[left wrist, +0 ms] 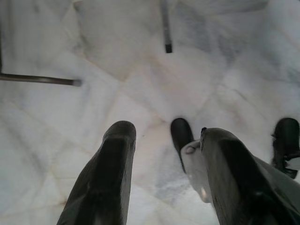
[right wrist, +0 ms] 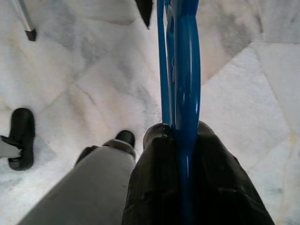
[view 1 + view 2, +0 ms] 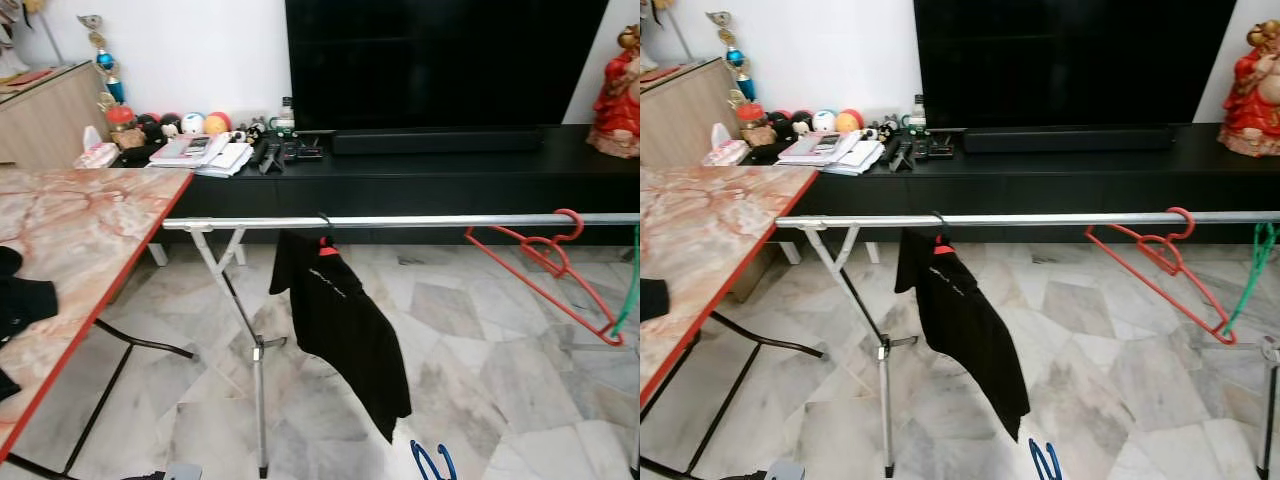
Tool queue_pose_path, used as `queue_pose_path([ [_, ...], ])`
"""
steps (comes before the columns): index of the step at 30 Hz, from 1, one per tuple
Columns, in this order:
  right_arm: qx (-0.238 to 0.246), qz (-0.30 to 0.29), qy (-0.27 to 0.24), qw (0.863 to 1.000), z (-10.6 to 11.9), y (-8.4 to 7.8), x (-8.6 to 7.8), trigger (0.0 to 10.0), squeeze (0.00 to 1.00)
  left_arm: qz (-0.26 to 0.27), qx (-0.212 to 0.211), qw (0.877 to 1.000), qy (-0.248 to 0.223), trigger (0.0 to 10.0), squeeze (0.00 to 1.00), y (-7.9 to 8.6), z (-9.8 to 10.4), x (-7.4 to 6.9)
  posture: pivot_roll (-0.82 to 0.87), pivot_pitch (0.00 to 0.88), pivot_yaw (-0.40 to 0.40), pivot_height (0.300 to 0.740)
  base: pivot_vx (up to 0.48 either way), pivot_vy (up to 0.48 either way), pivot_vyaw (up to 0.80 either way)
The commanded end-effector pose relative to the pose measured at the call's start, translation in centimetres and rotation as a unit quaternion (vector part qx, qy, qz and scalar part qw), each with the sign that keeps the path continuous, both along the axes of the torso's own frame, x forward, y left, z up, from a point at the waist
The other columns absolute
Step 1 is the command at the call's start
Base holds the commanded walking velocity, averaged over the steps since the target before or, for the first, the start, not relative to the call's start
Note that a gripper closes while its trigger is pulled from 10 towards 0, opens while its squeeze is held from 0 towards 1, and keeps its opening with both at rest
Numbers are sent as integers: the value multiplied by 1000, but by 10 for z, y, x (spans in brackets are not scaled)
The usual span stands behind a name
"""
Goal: Hang hanger
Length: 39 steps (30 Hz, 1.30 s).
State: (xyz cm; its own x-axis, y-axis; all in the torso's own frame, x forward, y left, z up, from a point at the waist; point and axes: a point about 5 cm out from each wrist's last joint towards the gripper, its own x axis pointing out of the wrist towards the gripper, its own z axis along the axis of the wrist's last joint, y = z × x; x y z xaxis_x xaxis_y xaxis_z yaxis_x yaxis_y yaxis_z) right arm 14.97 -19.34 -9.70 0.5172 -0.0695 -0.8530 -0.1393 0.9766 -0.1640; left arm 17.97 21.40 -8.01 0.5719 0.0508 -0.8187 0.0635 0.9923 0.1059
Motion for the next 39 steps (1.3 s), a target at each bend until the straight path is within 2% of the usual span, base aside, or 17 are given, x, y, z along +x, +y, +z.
queue_pose_path([
  [1, 2, 0, -6, 1000, 1, 1, 1, 10000, 0, 6, 1, 1000, 14, 10000, 0, 1, -5, -10, 47, 0, 22, 740, 0, -337, 0],
  [6, 1, 4, -6, 1000, 1, 0, 2, 10000, 0, 9, 3, 1000, 20, 10000, 0, -1, -7, -13, 51, 0, 14, 740, 0, -331, 0],
  [31, 3, 14, -5, 1000, 1, 5, 5, 10000, 0, 7, 1, 1000, 23, 10000, 0, -4, -8, -13, 59, 0, 22, 740, 0, 0, 0],
  [35, -1, 8, -4, 1000, 0, 4, 2, 10000, 0, -20, 2, 999, 31, 10000, 0, -8, -10, -16, 40, 0, 33, 740, 0, 0, 0],
  [39, -3, -3, 3, 1000, -1, -1, -4, 10000, 0, -24, 2, 999, 38, 10000, 0, -10, -12, -20, 31, 0, 37, 740, 0, 0, 0],
])
